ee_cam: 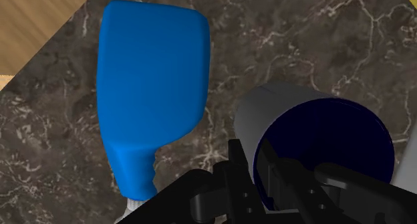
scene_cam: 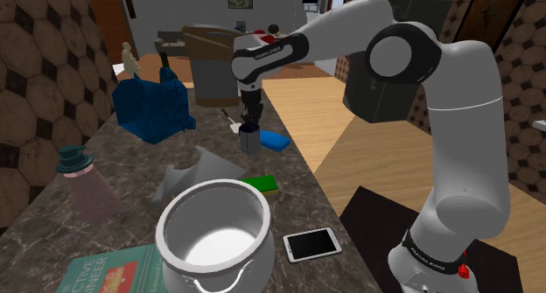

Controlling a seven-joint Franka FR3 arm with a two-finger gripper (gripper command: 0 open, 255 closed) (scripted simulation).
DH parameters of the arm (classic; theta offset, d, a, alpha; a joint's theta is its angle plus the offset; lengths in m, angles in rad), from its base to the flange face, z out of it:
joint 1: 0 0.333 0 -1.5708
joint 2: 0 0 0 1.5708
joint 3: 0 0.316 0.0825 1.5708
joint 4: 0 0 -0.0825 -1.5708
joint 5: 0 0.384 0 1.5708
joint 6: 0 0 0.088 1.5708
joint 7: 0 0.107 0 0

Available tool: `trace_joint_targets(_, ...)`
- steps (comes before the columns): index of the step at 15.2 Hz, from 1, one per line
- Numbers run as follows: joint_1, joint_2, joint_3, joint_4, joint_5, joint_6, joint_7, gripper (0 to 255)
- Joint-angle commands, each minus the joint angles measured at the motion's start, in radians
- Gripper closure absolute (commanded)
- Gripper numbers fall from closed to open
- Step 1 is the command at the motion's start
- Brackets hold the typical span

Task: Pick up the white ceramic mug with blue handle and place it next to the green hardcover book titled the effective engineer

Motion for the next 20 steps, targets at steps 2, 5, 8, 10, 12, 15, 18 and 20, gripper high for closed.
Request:
trace_joint_targets(2, 0.0, -0.014, 0.0, 0.02, 0.001, -0.034, 0.0, 255)
trace_joint_targets(5, 0.001, -0.023, 0.001, 0.048, 0.001, -0.07, -0.001, 255)
trace_joint_targets(8, 0.001, -0.029, 0.001, 0.078, 0.001, -0.107, -0.003, 255)
trace_joint_targets(10, 0.001, -0.032, 0.001, 0.1, 0.002, -0.133, -0.003, 255)
trace_joint_targets(12, 0.001, -0.035, 0.001, 0.124, 0.002, -0.158, -0.004, 255)
trace_joint_targets(15, 0.001, -0.036, 0.001, 0.162, 0.002, -0.198, -0.005, 255)
trace_joint_targets(18, 0.002, -0.035, 0.001, 0.204, 0.002, -0.239, -0.006, 255)
trace_joint_targets(20, 0.002, -0.033, 0.001, 0.234, 0.002, -0.267, -0.007, 255)
